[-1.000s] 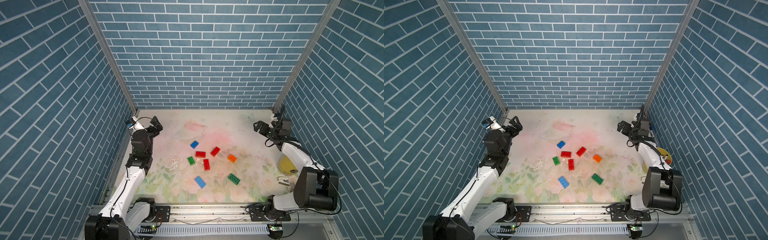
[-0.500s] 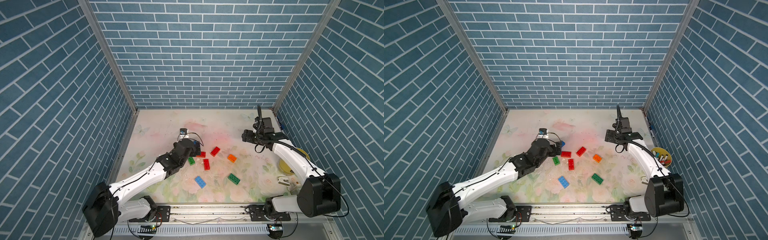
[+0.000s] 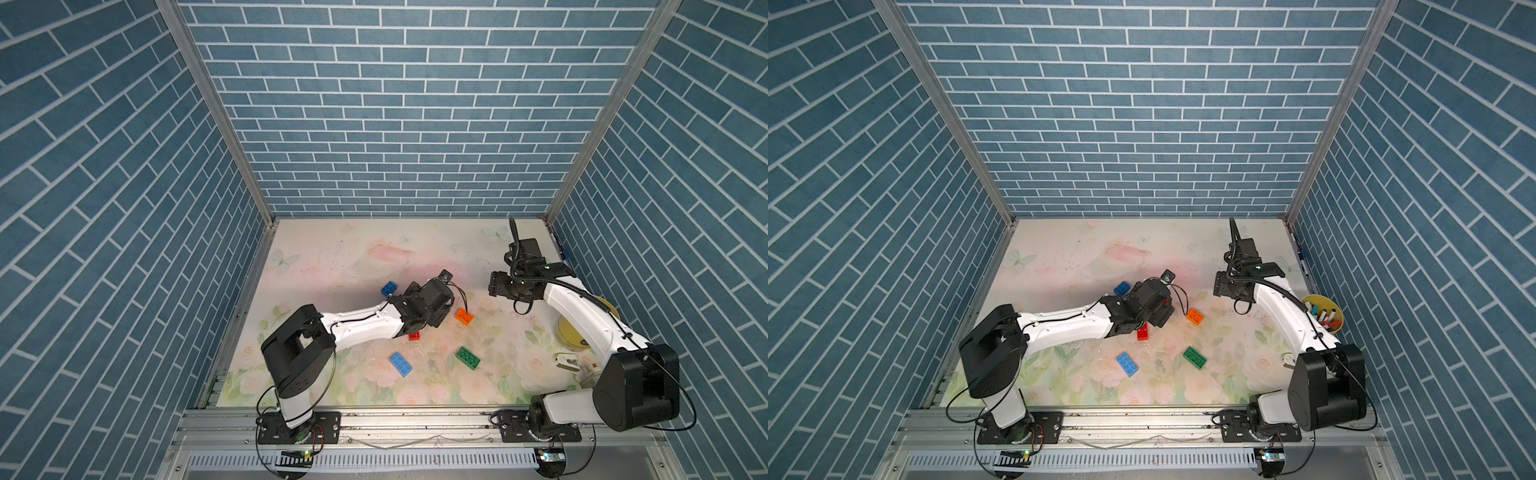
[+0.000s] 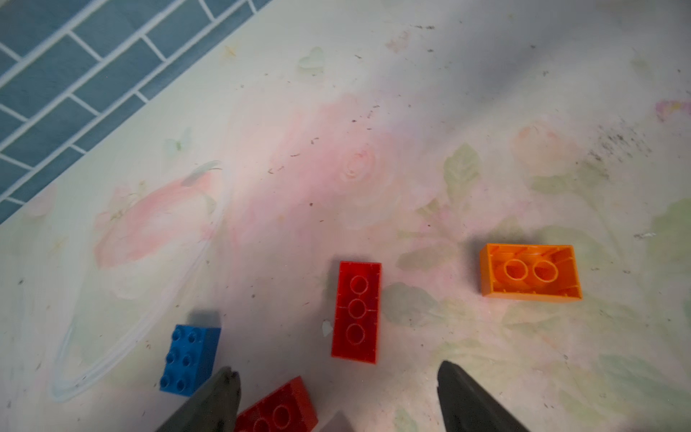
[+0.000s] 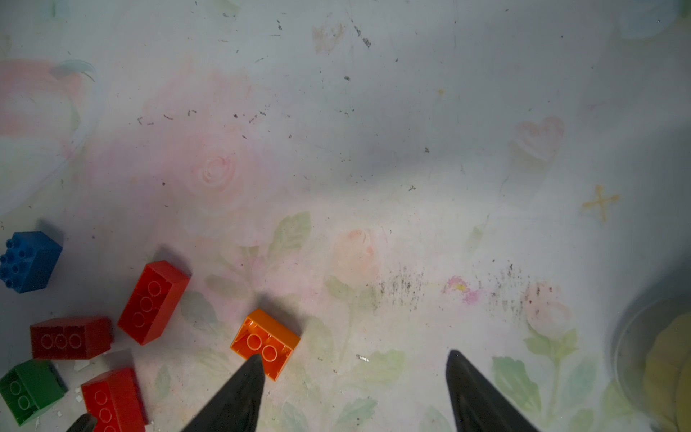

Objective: Assemble a rectangle with lego
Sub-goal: Pick up the lego brick from the center of the board.

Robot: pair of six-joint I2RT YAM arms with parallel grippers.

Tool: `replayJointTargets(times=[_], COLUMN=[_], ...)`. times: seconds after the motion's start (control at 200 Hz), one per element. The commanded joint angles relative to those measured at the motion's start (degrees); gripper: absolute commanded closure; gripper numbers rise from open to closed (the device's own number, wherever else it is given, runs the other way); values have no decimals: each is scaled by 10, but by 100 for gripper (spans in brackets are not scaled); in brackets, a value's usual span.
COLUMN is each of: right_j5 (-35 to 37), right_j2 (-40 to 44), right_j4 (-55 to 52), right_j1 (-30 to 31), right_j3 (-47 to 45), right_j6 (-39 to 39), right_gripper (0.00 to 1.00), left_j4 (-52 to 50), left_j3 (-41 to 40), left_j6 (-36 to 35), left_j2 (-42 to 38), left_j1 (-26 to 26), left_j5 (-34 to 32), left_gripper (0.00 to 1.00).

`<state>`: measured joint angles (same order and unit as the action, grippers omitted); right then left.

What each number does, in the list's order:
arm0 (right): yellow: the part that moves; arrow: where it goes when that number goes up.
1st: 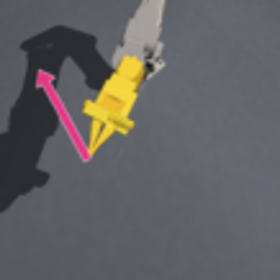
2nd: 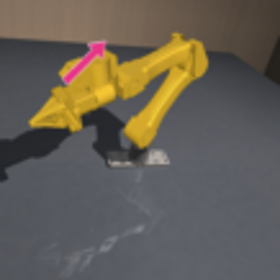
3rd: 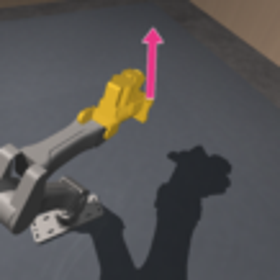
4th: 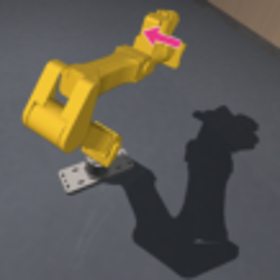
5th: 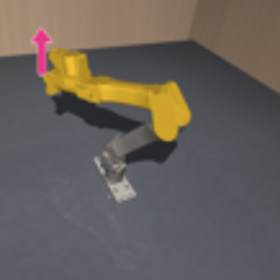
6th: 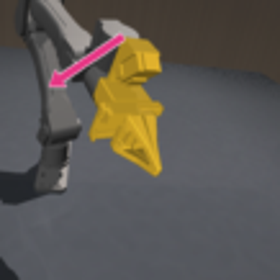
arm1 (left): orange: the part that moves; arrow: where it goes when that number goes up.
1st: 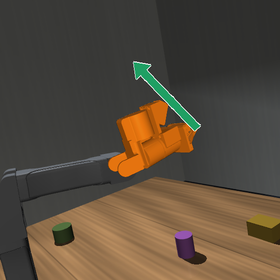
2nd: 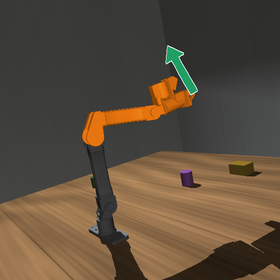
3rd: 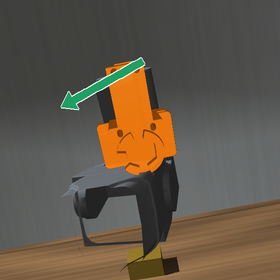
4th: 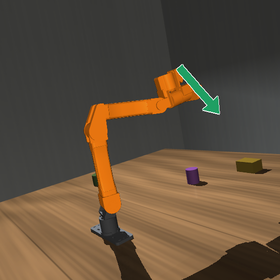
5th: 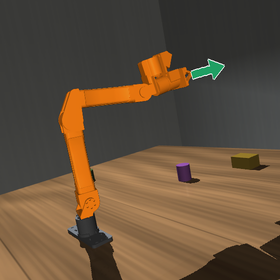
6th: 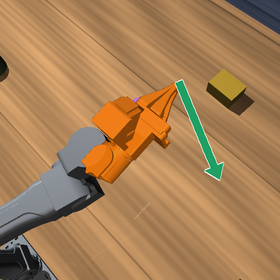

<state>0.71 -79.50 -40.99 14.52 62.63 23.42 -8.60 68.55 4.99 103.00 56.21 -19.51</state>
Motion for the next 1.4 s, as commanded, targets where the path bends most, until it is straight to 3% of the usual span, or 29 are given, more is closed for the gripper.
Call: replayJointTargets(times=[0.0, 0.255, 0.44, 0.63, 0.8, 1.0, 1.145, 1.28, 1.395], right_j5=[-1, -3, -1, 0, -1, 0, -14, -82, -123], right_j2=[15, 6, 1, -4, -4, 1, 8, 36, 74], right_j4=[-25, -21, -19, -18, -17, -17, -6, 33, 78], right_j1=[2, 2, 2, 2, 2, 2, 2, 2, 2], right_j3=[12, 11, 10, 12, 13, 11, 10, 4, -1], right_j6=[-10, -13, -14, -14, -15, -15, -18, -28, -30], right_gripper=[23, 22, 22, 21, 21, 22, 23, 23, 21], left_j4=[-23, -79, -85, -102, -96, -87, -75, -64, -71], left_j3=[32, 94, 98, 108, 111, 108, 91, 65, 52], left_j6=[-66, -104, -94, -87, -84, -76, -66, -65, -61], left_j2=[32, 102, 115, 137, 151, 157, 120, 41, -37], left_j1=[-17, -43, -55, -64, -65, -68, -68, -76, -99], left_j5=[52, 81, 76, 120, 132, 122, 116, 148, 213], left_gripper=[15, 21, 21, 27, 44, 78, 97, 100, 100])
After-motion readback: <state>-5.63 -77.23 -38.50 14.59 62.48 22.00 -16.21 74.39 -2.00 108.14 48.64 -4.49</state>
